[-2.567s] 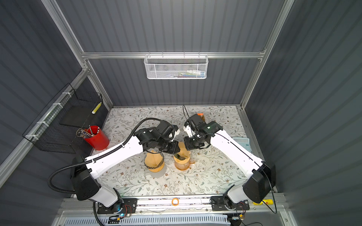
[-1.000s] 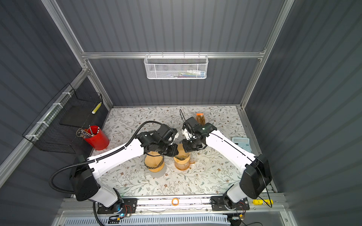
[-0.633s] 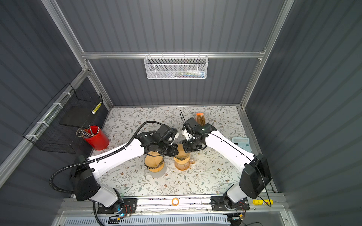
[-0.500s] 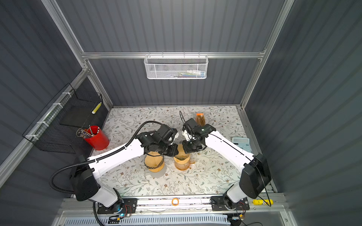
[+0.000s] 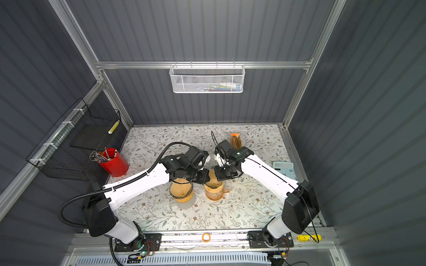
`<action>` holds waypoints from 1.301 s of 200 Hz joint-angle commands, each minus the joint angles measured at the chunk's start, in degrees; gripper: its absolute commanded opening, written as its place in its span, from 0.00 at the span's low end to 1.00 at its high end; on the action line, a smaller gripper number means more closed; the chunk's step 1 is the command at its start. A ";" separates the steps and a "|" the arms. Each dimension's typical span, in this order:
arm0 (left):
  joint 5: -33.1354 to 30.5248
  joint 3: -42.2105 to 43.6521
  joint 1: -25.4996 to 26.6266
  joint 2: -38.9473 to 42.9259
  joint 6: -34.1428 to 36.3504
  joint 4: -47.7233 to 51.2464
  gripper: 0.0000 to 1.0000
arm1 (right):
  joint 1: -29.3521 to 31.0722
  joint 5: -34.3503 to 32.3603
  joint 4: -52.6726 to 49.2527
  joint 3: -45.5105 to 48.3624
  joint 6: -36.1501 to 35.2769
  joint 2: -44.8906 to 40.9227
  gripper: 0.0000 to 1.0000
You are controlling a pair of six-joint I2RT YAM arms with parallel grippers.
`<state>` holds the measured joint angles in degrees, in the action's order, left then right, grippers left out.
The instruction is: Place the coffee filter in the dripper
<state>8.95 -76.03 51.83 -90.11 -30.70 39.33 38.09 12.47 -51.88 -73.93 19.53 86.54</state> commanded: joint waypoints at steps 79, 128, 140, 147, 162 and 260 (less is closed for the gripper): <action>-4.36 -3.83 0.09 4.08 -0.78 3.17 0.14 | 0.06 -1.70 -3.48 -4.91 0.91 -5.48 0.19; -4.97 -2.34 0.10 4.69 -0.92 5.04 0.14 | -0.90 -4.15 -5.15 -2.97 0.07 -6.54 0.20; -5.17 -1.71 0.11 5.15 -1.09 5.14 0.14 | -1.13 -4.65 -5.04 -2.34 0.07 -6.73 0.19; -5.32 -1.22 0.11 5.41 -1.20 5.06 0.14 | -1.17 -5.02 -5.08 -1.96 0.15 -6.74 0.18; -5.59 -0.32 0.11 5.73 -1.34 4.75 0.14 | -1.26 -5.37 -4.59 -1.08 0.25 -6.70 0.18; -3.93 1.67 0.07 4.12 -1.43 2.66 0.13 | -1.26 -3.68 -2.46 1.84 0.69 -4.90 0.11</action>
<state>4.05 -75.35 51.83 -85.62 -31.38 42.19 37.01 8.56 -54.74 -73.17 20.38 81.01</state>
